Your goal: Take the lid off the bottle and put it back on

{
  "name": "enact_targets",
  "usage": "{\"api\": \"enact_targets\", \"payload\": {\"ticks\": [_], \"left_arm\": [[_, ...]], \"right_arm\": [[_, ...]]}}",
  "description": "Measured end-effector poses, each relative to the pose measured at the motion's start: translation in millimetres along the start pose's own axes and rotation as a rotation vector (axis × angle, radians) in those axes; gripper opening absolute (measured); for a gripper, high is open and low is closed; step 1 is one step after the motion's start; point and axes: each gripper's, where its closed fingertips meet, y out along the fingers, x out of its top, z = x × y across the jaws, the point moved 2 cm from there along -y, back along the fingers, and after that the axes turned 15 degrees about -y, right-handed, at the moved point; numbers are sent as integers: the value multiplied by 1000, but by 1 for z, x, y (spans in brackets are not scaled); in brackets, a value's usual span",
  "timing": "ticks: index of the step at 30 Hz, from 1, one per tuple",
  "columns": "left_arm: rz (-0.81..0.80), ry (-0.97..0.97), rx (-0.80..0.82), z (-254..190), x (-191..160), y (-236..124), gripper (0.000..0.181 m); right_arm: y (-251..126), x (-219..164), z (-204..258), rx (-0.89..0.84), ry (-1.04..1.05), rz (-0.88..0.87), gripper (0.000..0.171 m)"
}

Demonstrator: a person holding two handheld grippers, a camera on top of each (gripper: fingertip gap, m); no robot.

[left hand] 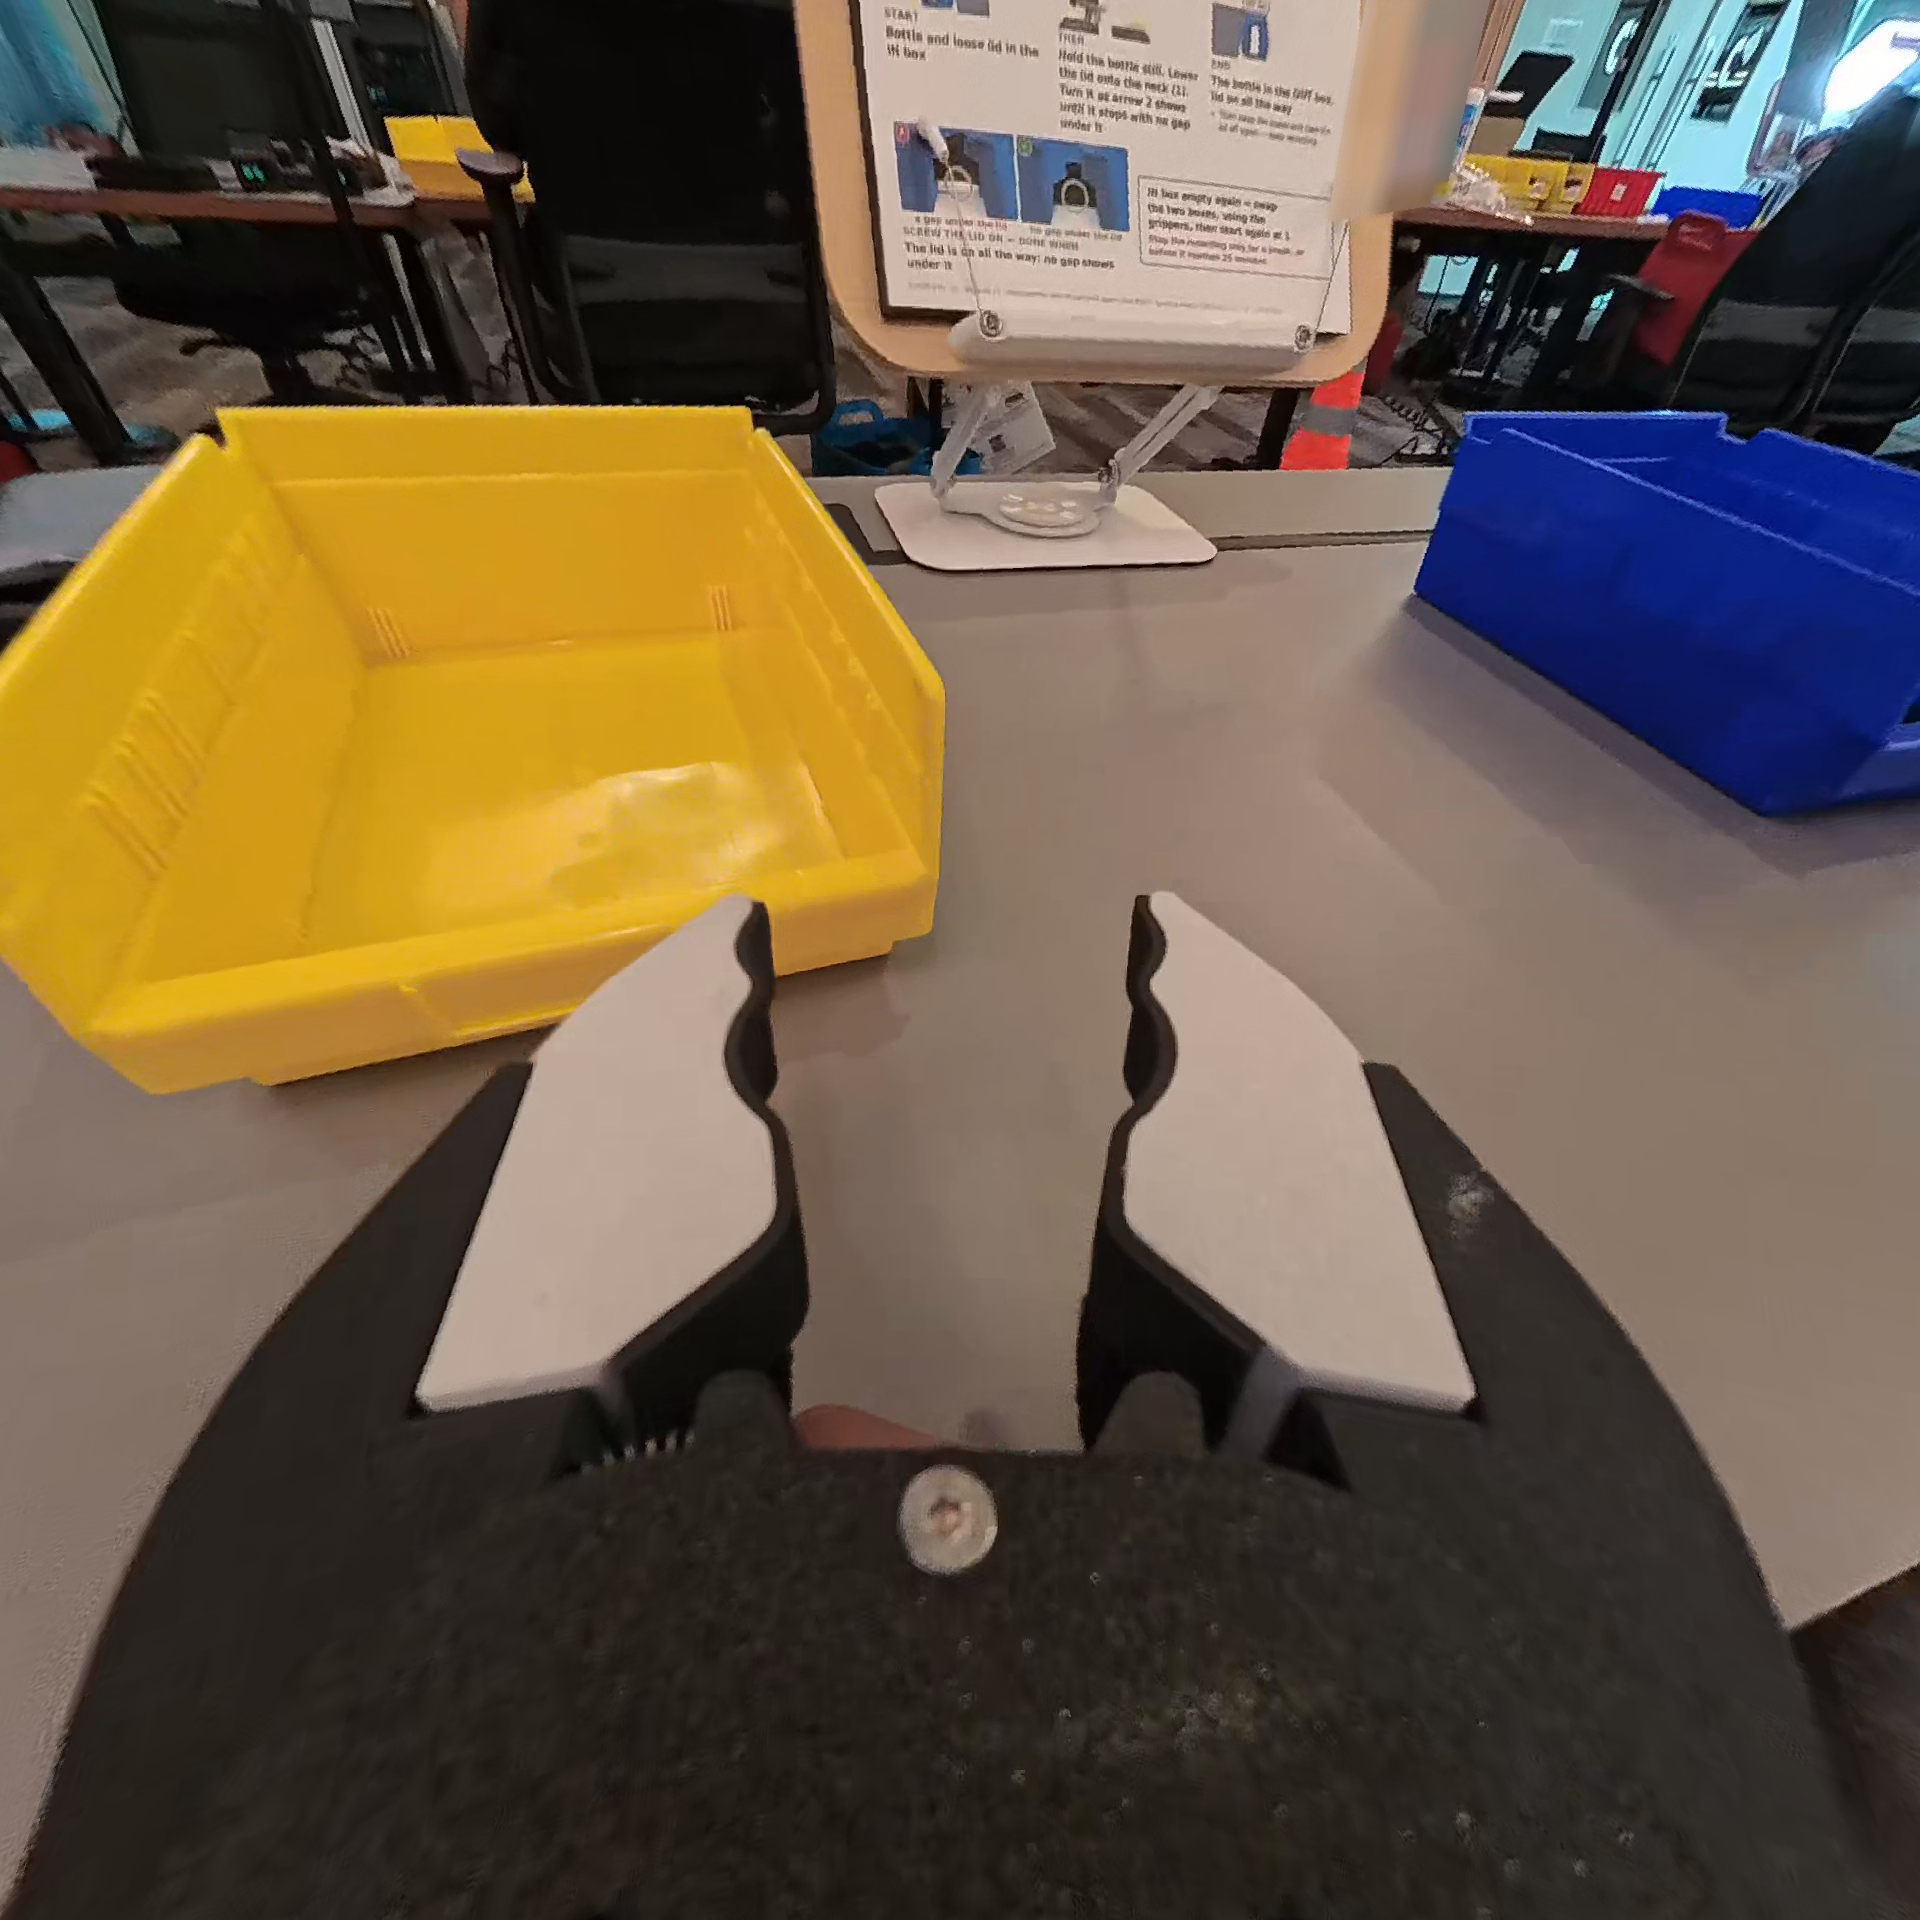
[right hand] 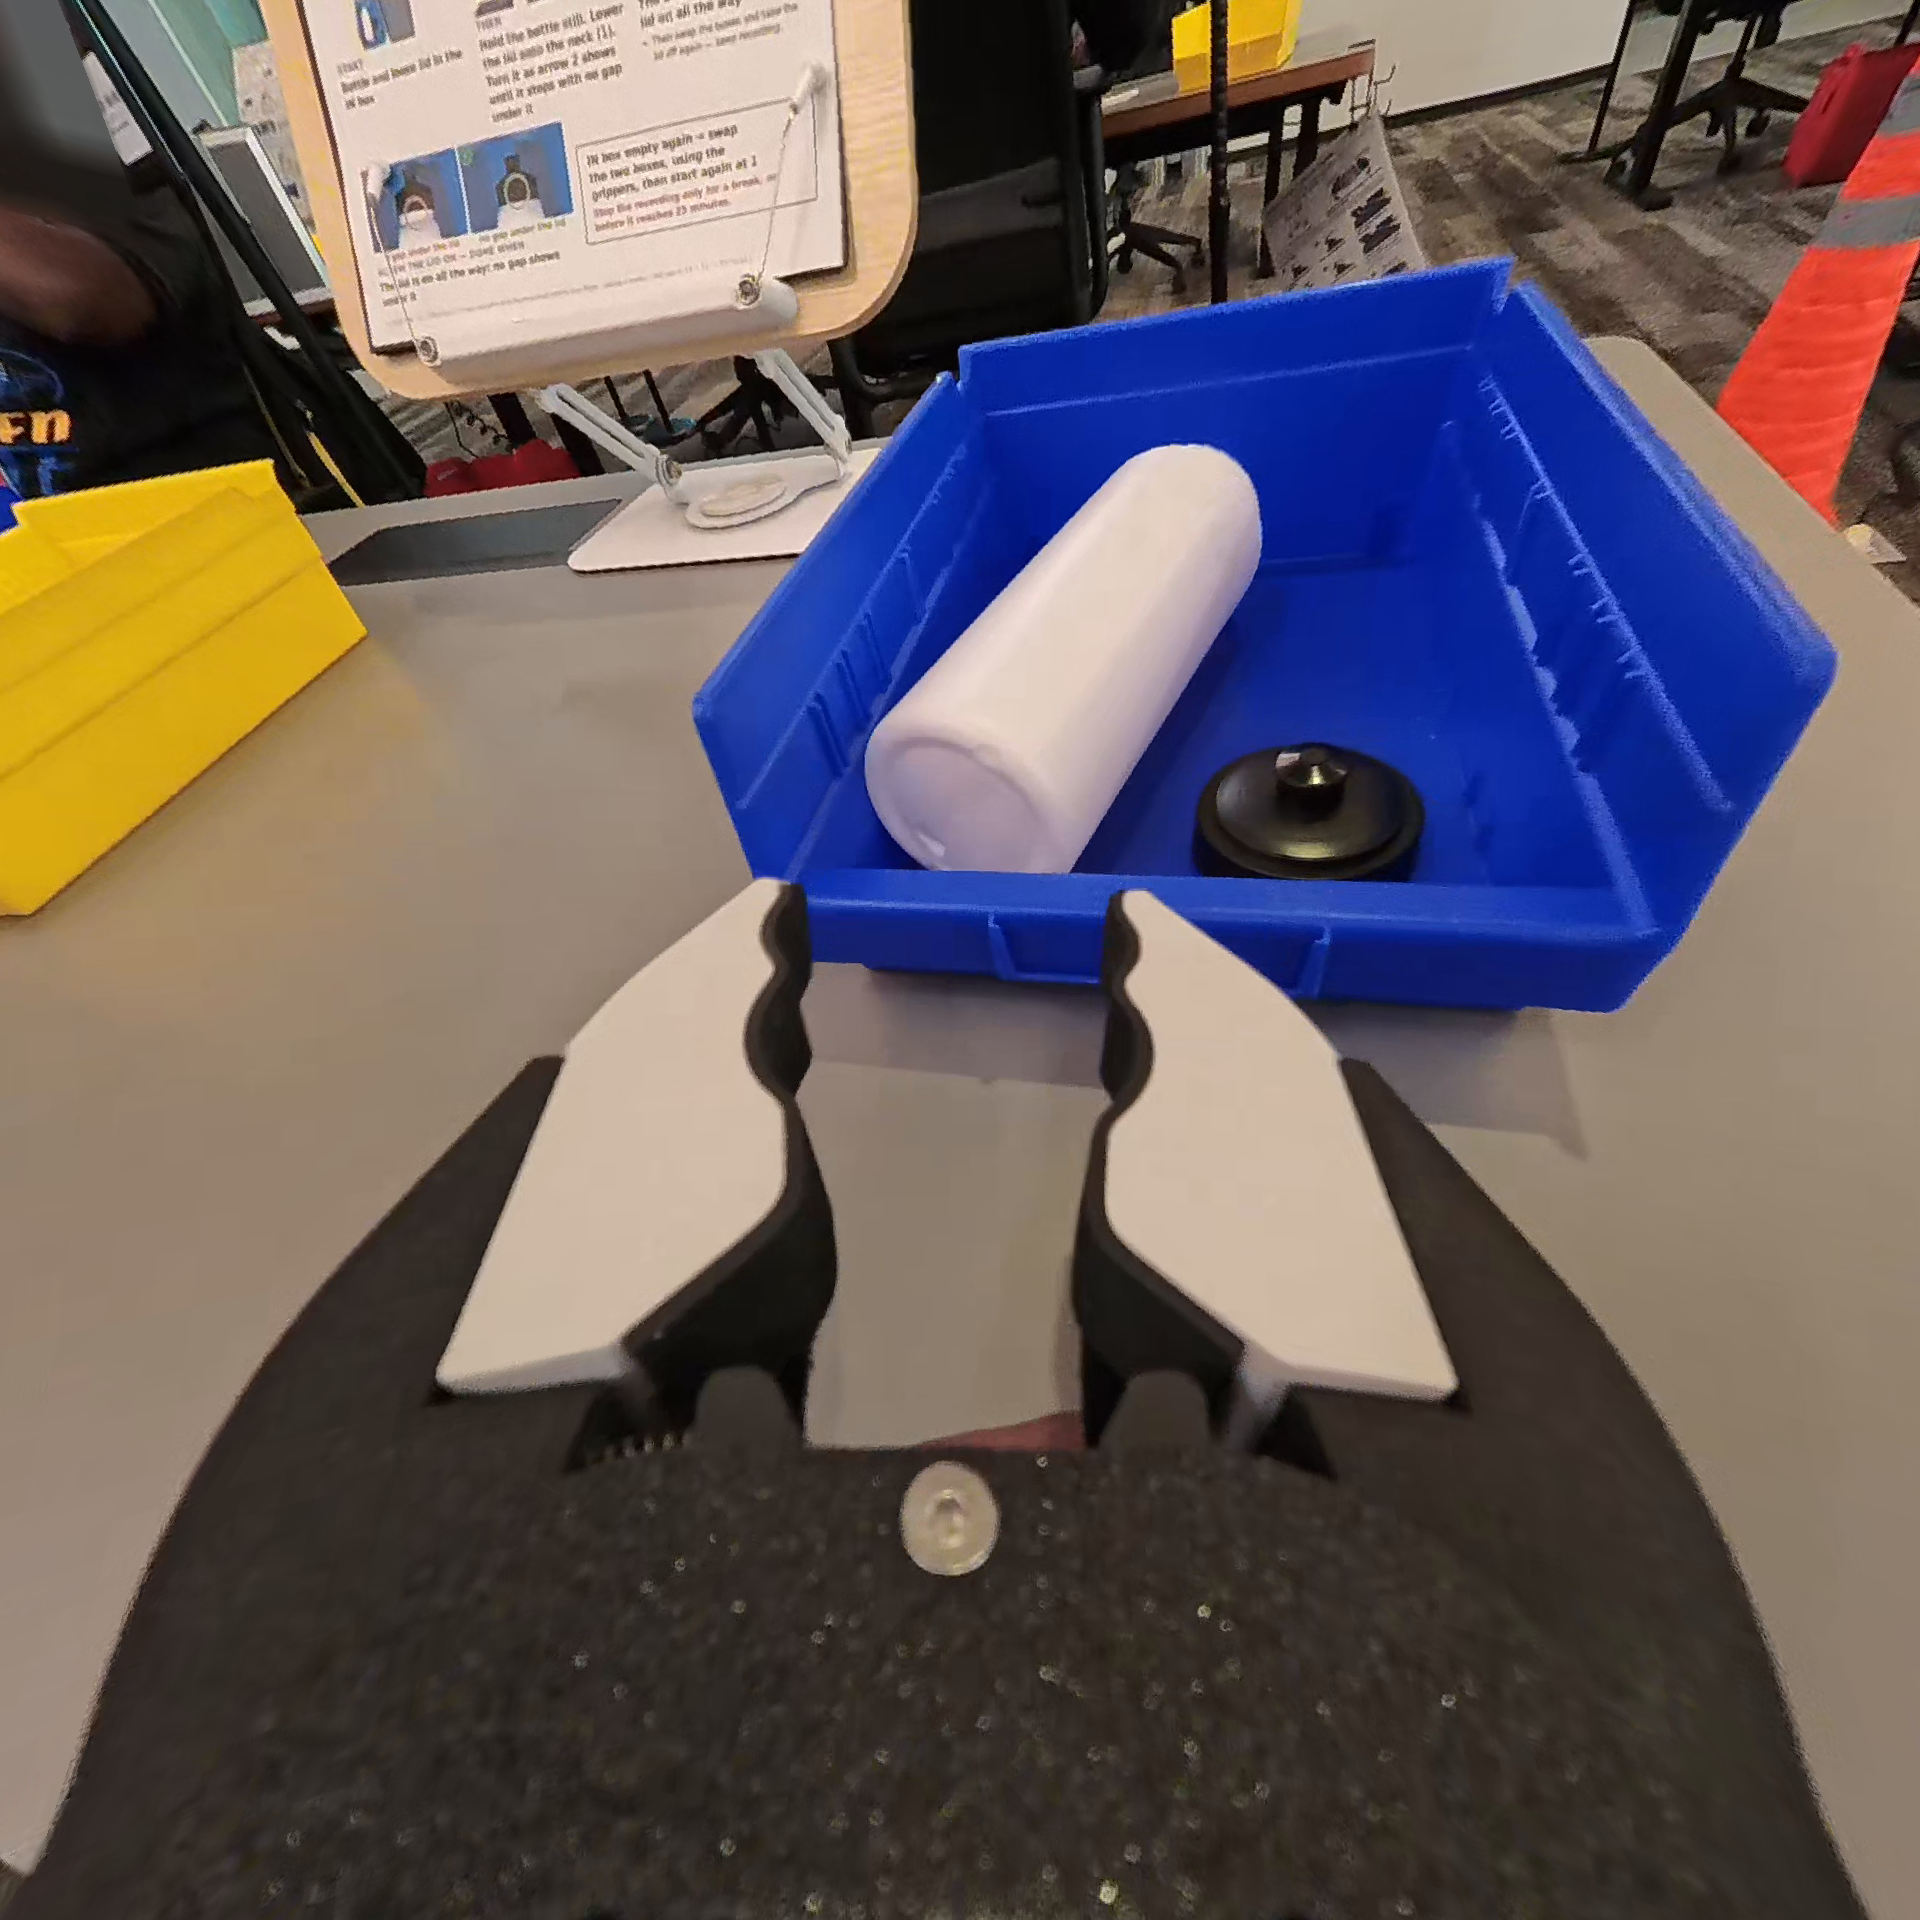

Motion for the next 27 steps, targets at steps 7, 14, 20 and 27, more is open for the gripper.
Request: {"api": "enact_targets", "payload": {"ticks": [7,14,20,27], "left_arm": [[31,3,-16,-5,-4,2,66],[51,63,-50,-25,-11,2,68],[121,116,-143,-66,-31,30,72],[254,158,-374,-213,-50,120,81]], "right_arm": [[33,-4,46,106,-87,55,76],[92,12,88,123,-119,71,90],[101,17,126,233,-222,89,80],[31,56,69,-53,-238,-121,71]]}}
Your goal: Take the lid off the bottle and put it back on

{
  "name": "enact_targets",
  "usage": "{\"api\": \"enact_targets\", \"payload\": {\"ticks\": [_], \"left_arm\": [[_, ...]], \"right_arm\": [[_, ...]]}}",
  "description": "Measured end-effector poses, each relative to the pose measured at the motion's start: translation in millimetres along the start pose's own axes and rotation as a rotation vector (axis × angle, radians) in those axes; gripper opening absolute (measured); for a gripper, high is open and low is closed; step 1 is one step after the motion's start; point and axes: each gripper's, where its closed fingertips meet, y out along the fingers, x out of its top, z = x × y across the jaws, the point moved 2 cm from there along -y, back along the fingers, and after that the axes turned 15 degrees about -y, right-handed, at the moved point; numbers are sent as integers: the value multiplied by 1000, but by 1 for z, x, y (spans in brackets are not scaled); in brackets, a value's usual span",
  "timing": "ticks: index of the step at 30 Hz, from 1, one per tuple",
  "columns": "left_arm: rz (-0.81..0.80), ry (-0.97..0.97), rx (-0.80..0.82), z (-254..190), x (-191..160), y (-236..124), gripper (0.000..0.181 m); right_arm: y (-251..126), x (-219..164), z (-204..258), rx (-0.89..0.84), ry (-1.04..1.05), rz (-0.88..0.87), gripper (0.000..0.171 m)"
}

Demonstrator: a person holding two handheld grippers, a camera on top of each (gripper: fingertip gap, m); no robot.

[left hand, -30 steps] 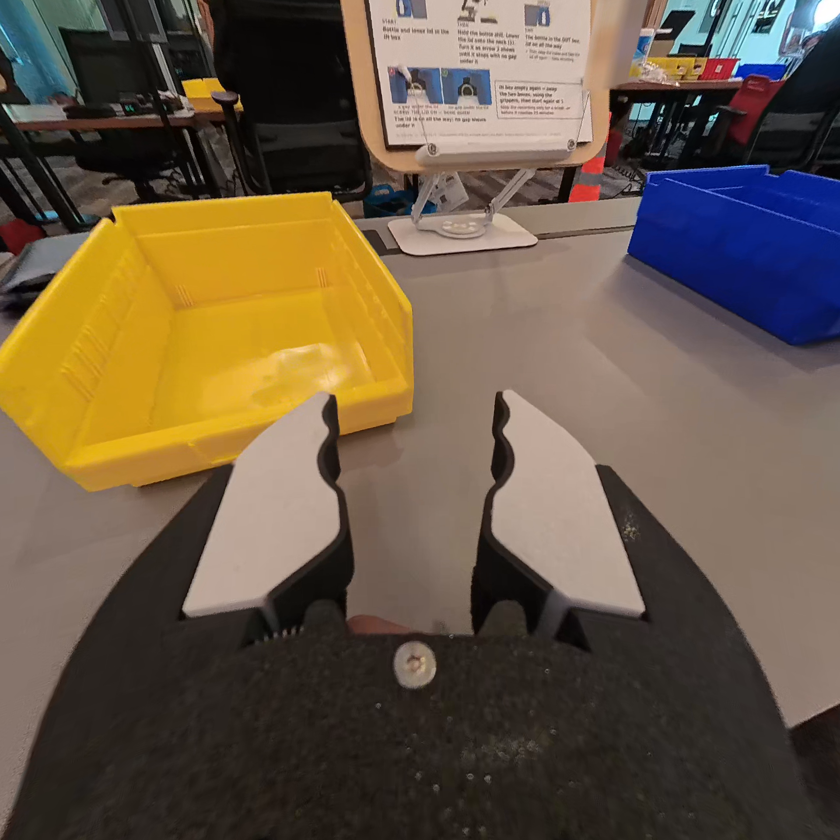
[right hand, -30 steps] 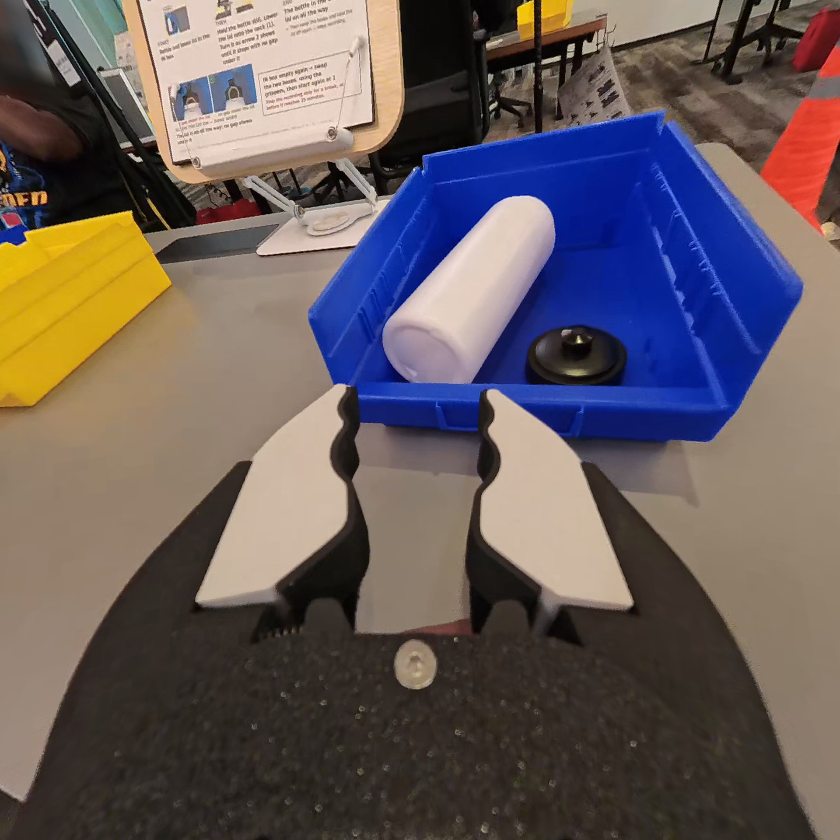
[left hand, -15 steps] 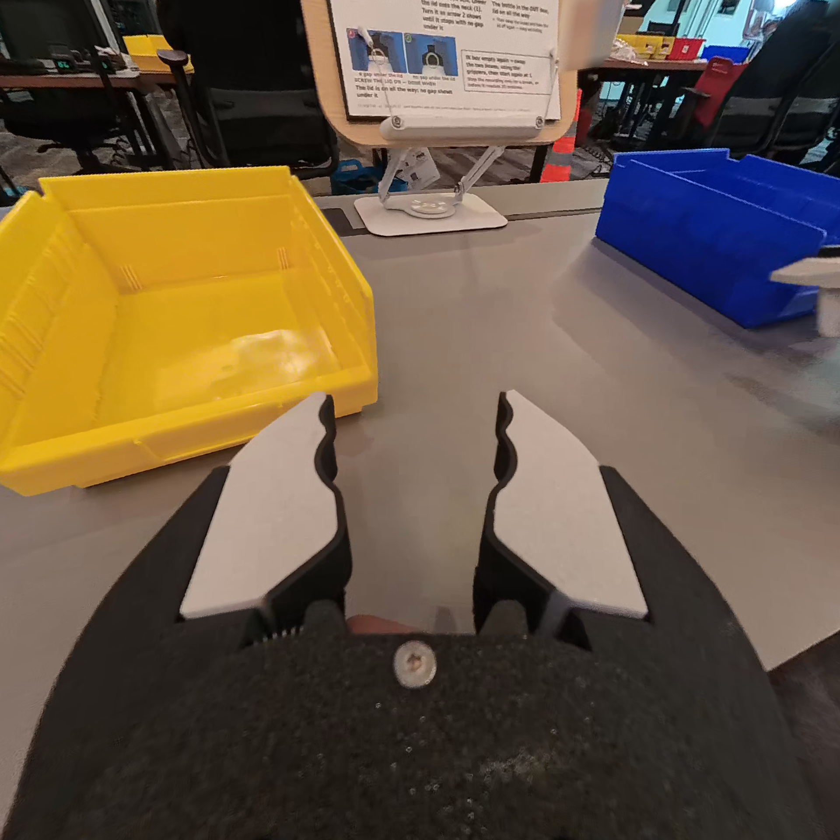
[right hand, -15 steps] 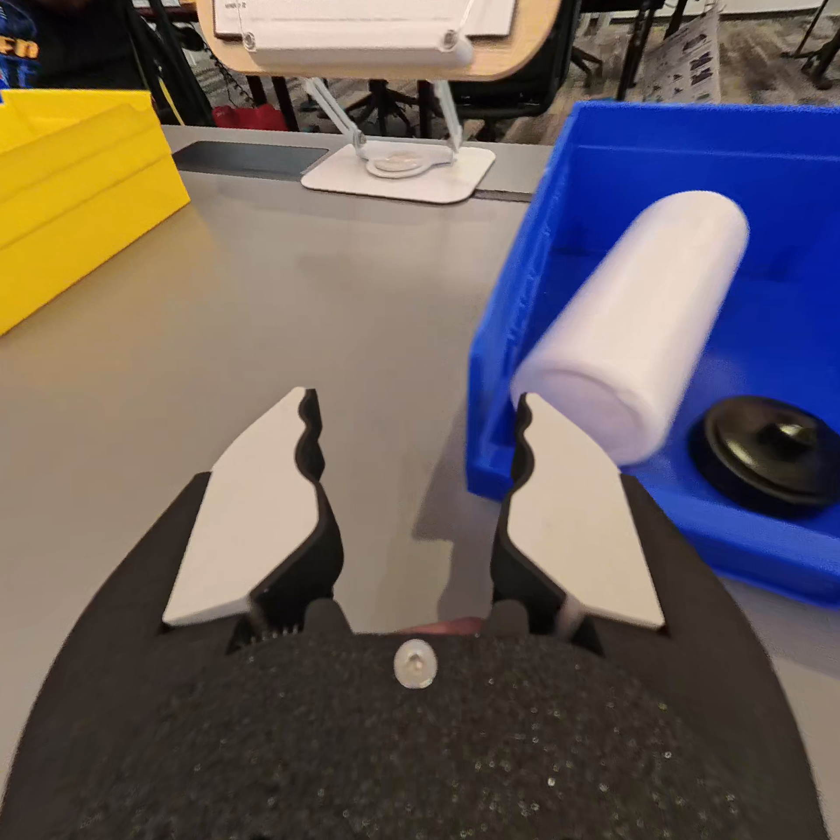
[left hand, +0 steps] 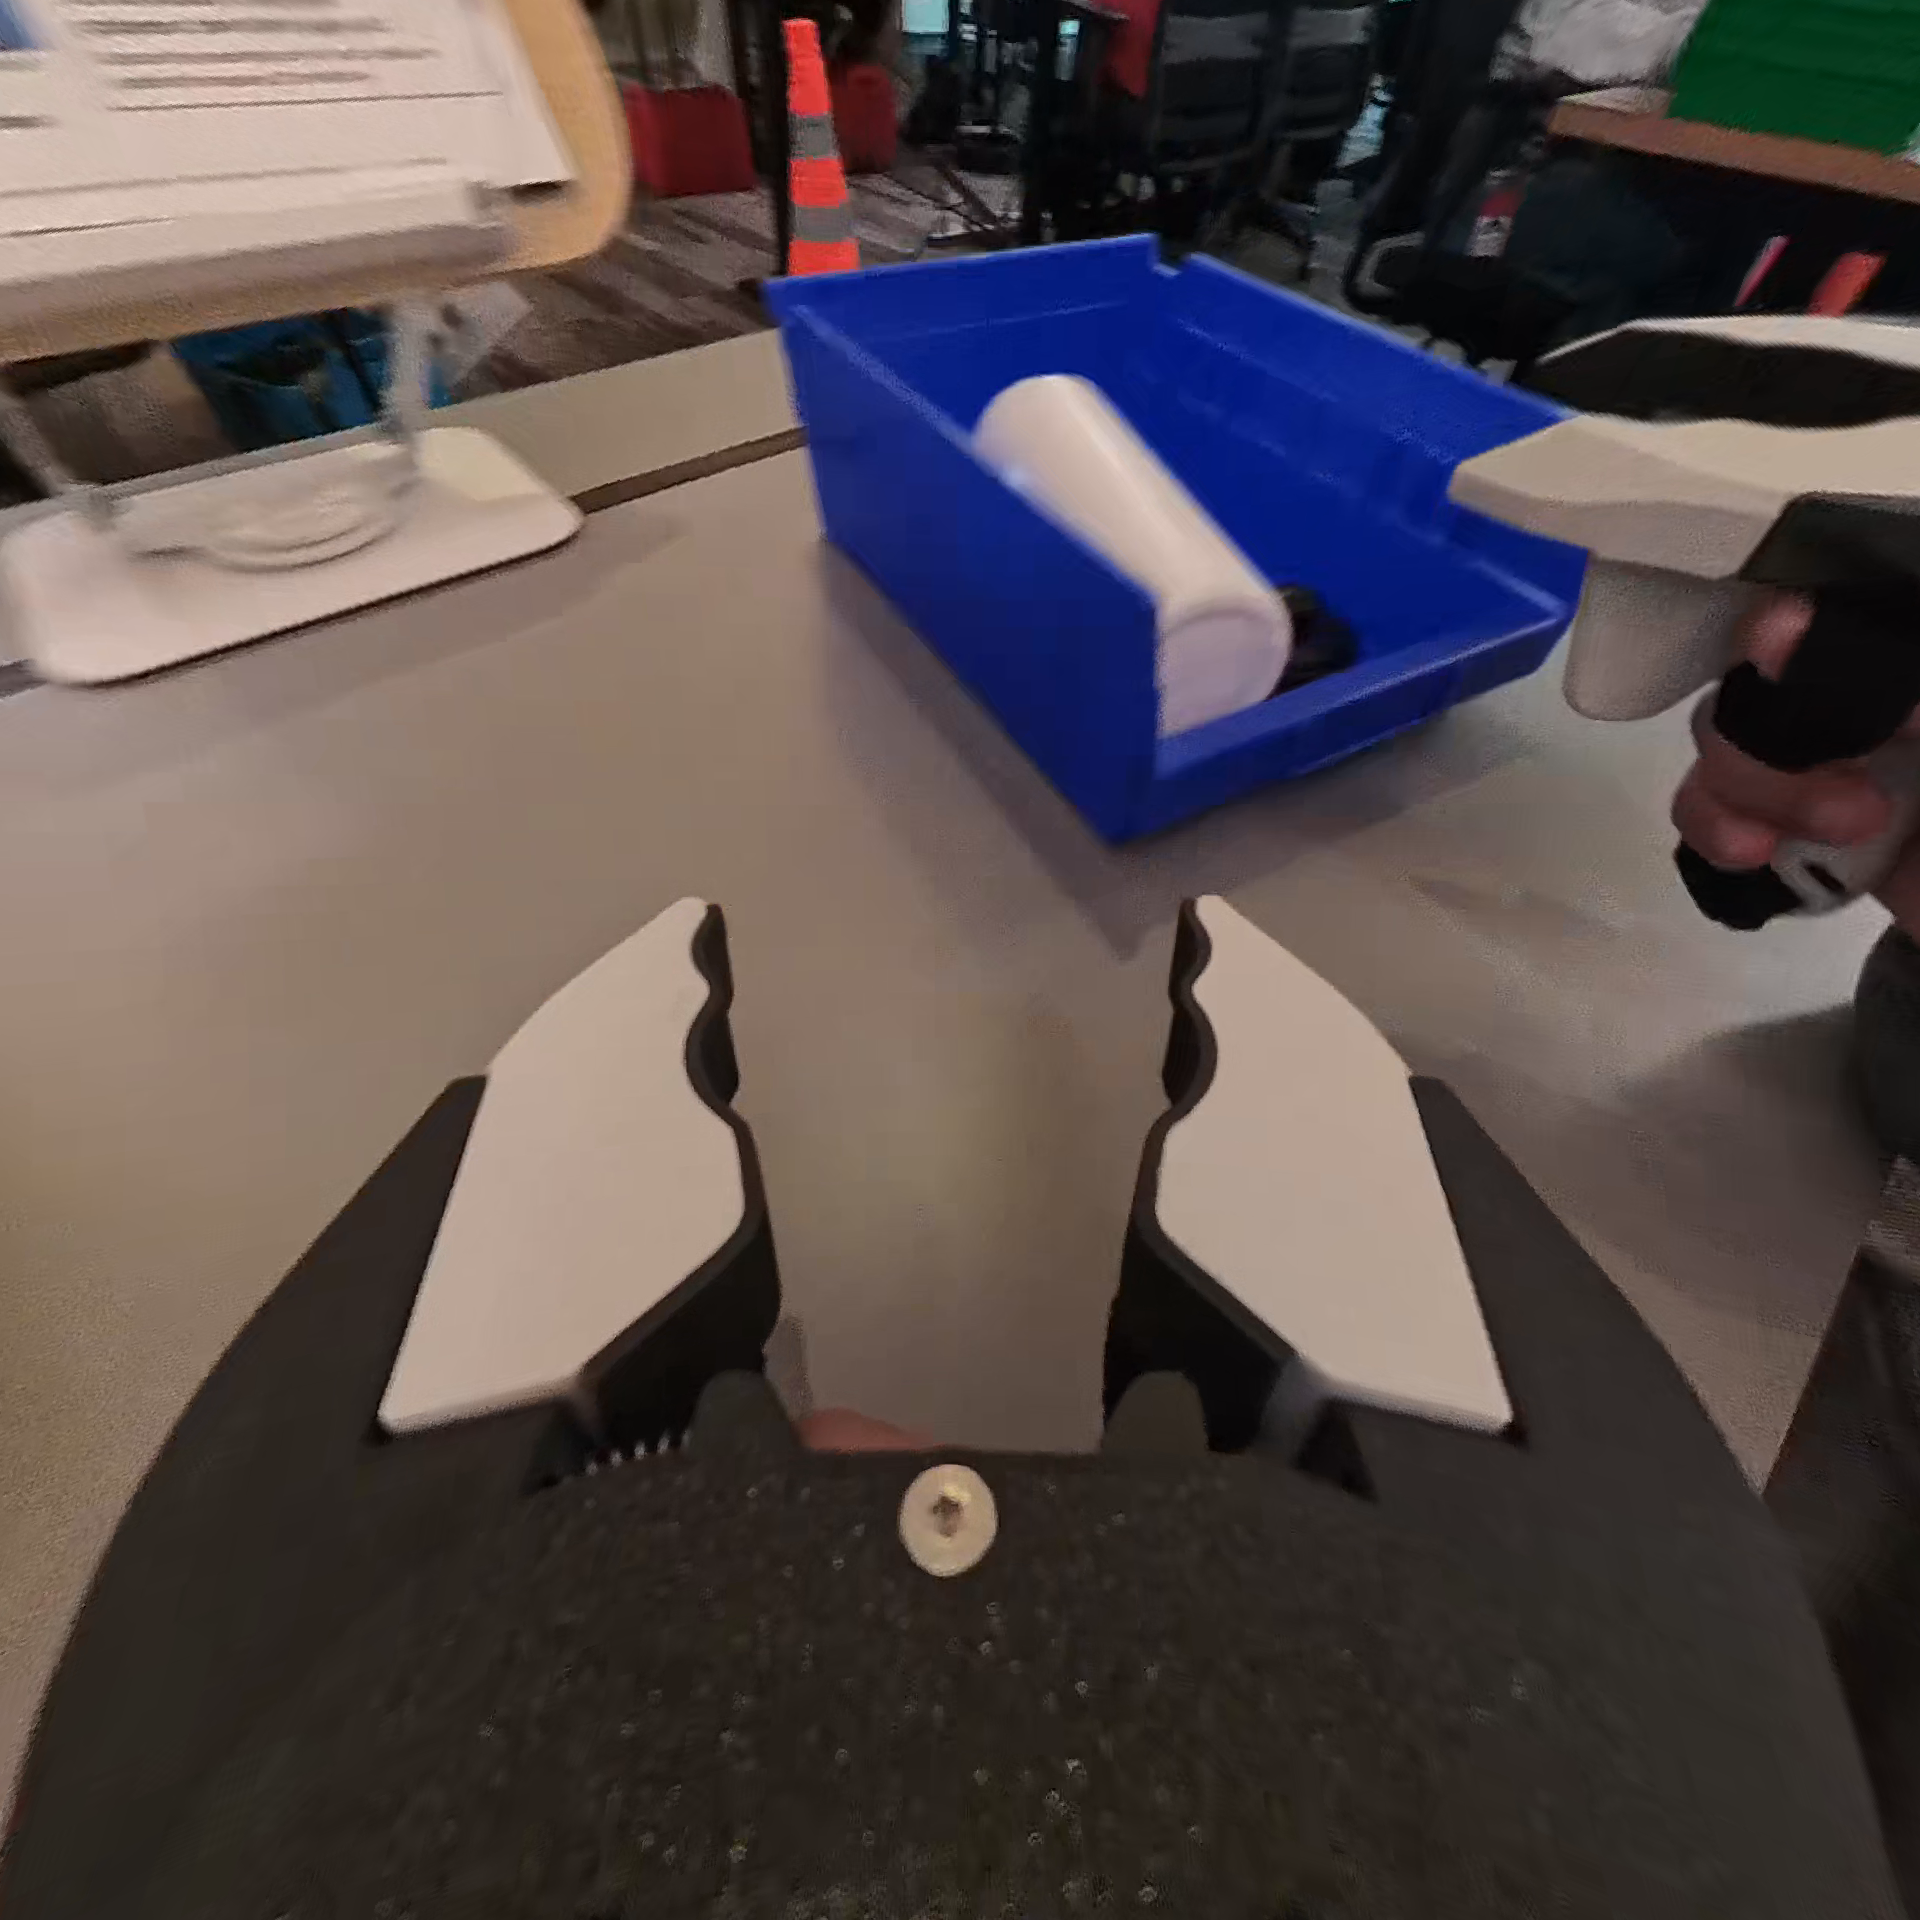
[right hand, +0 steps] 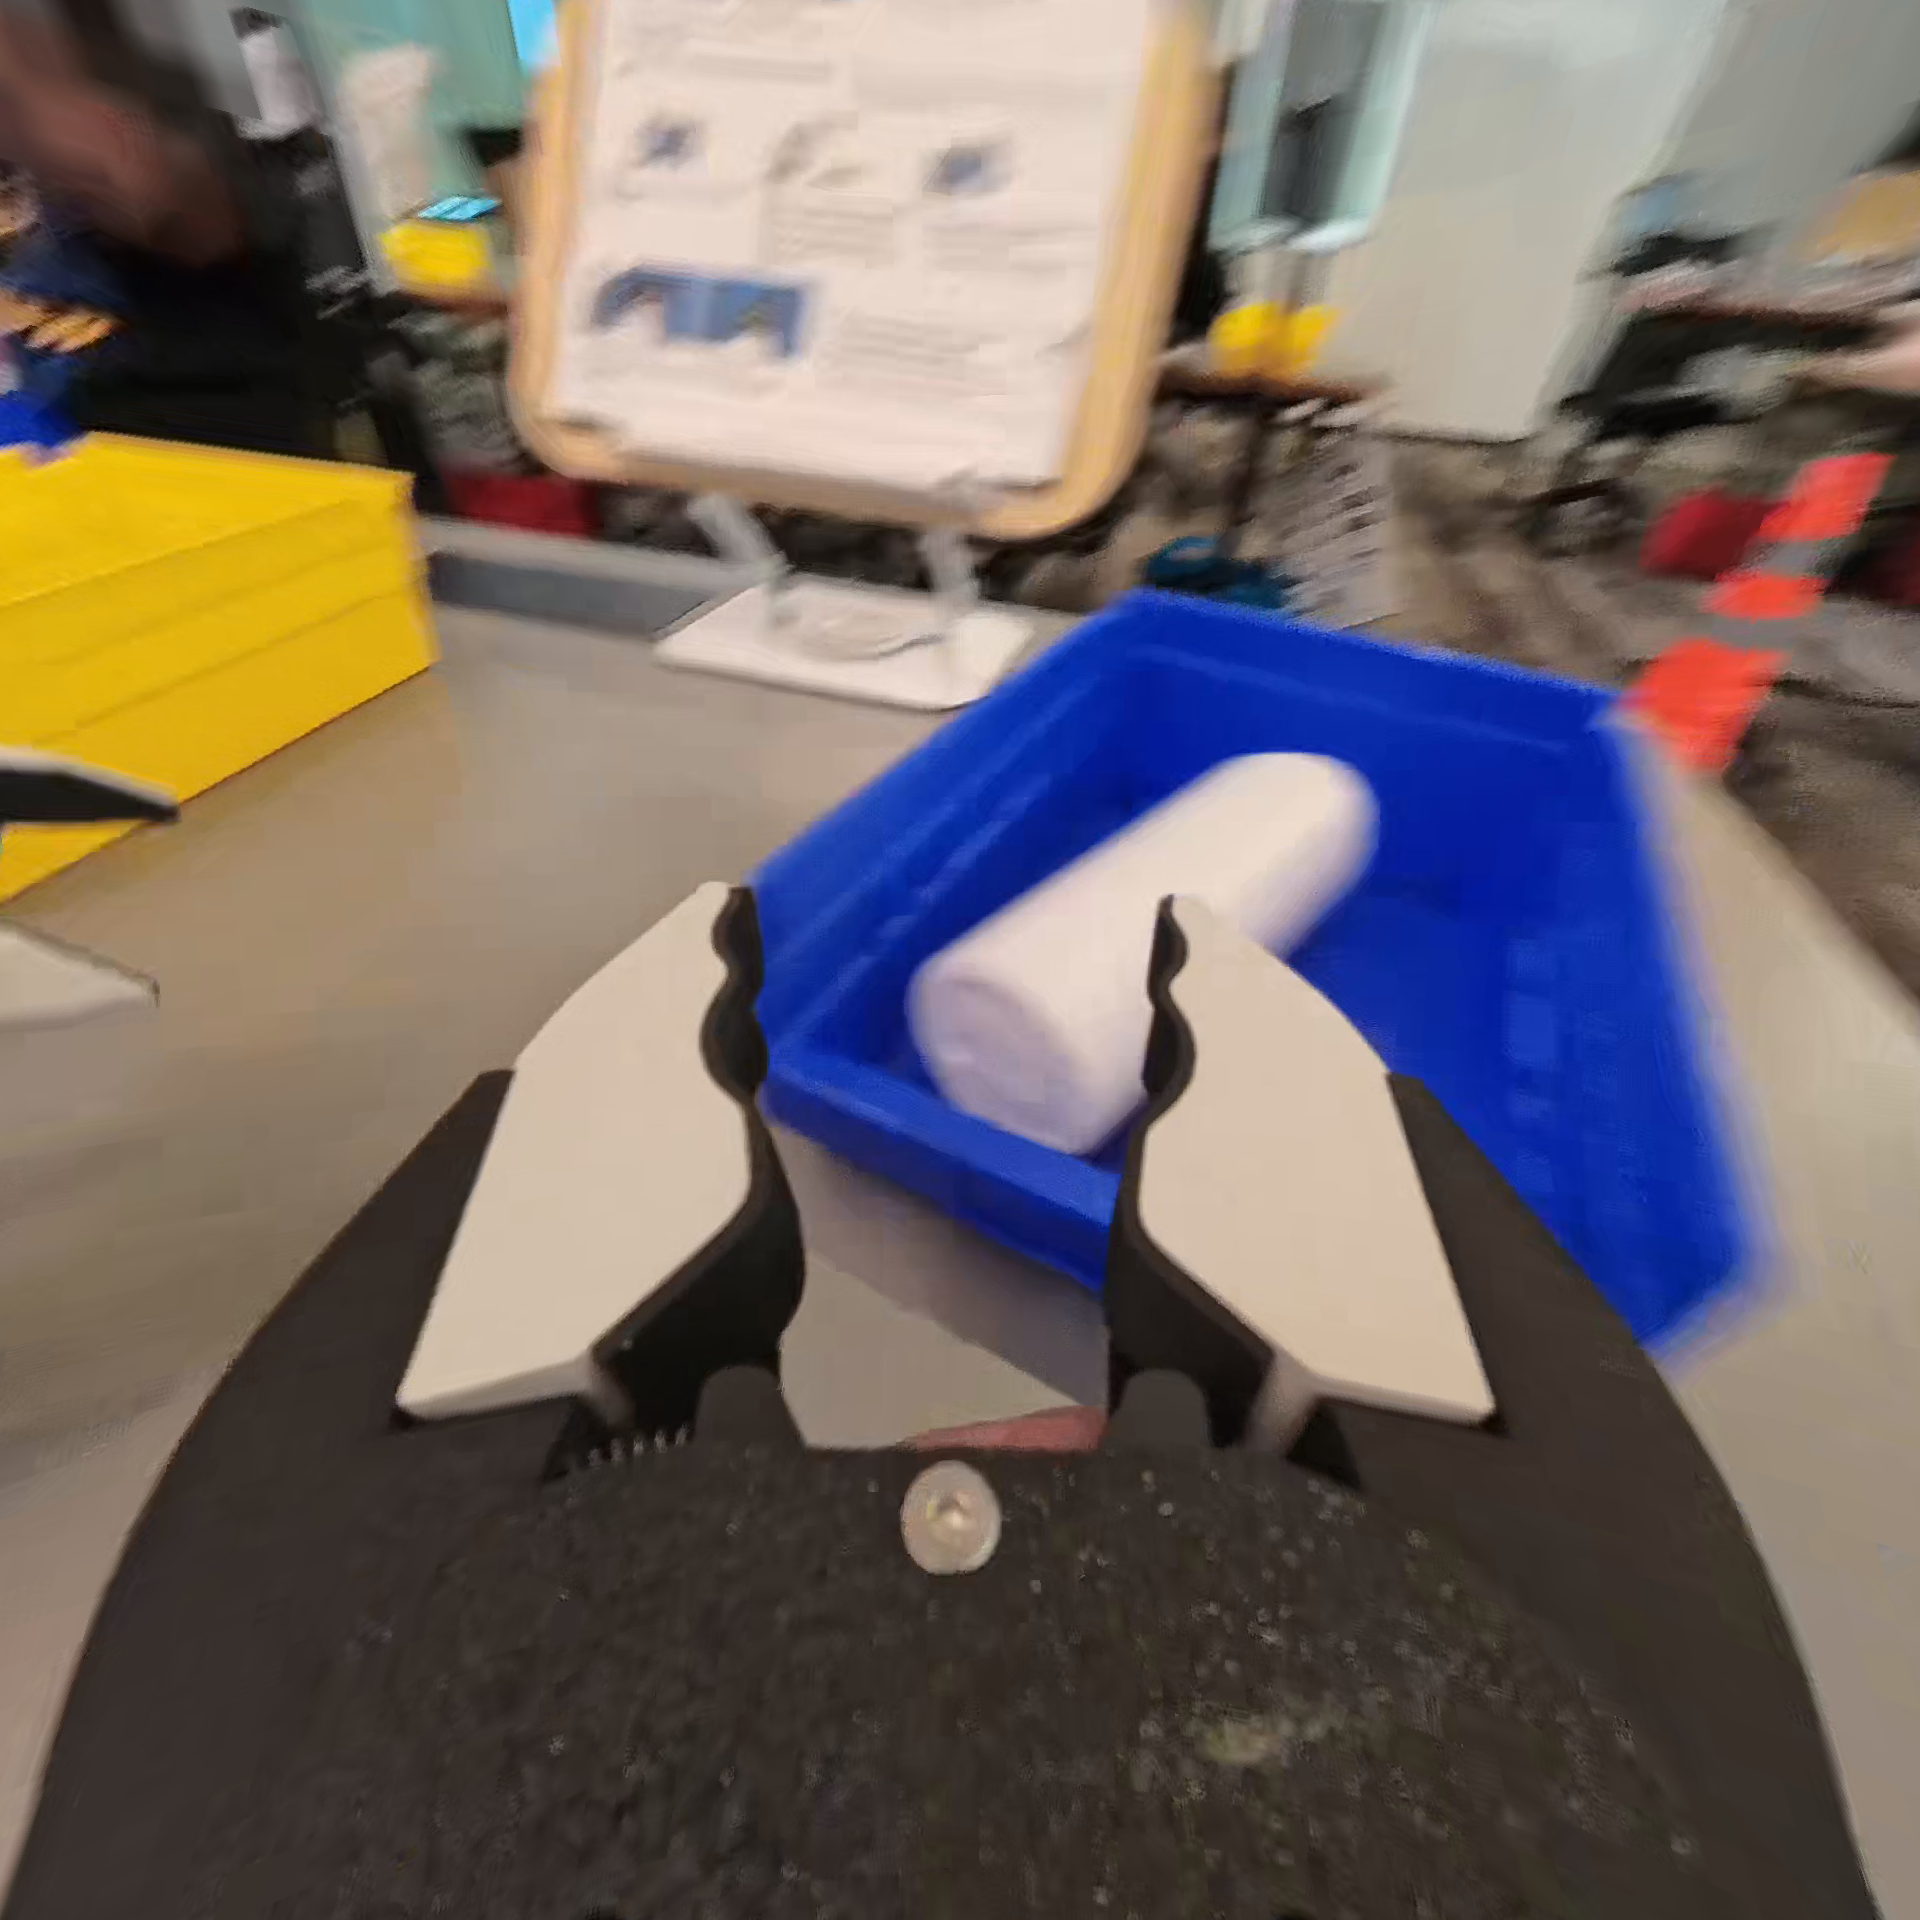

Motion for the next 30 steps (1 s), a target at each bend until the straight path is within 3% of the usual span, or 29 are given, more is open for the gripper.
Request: {"api": "enact_targets", "payload": {"ticks": [2,6,9,11,13,15,21,26,30], "left_arm": [[17,-31,-40,-30,5,43,81],[6,-49,27,-58,9,113,79],[25,-85,110,-55,5,142,47],[-4,-117,194,-44,7,146,19],[4,-128,216,-40,8,145,11],[18,-116,268,-35,8,140,7],[-4,-157,325,5,20,88,5],[-55,-149,468,76,27,1,5],[-48,-171,594,134,17,-53,4]], "right_arm": [[-22,-11,-48,-194,38,28,59],[-34,-58,-112,-334,145,169,67],[-20,-99,-119,-300,246,305,69],[-7,-115,-111,-236,305,380,52],[3,-114,-106,-193,361,382,17],[3,-109,-107,-233,372,408,5],[10,-69,-64,-238,313,352,4],[42,-24,26,-102,220,295,4],[77,-13,104,16,182,321,3]]}}
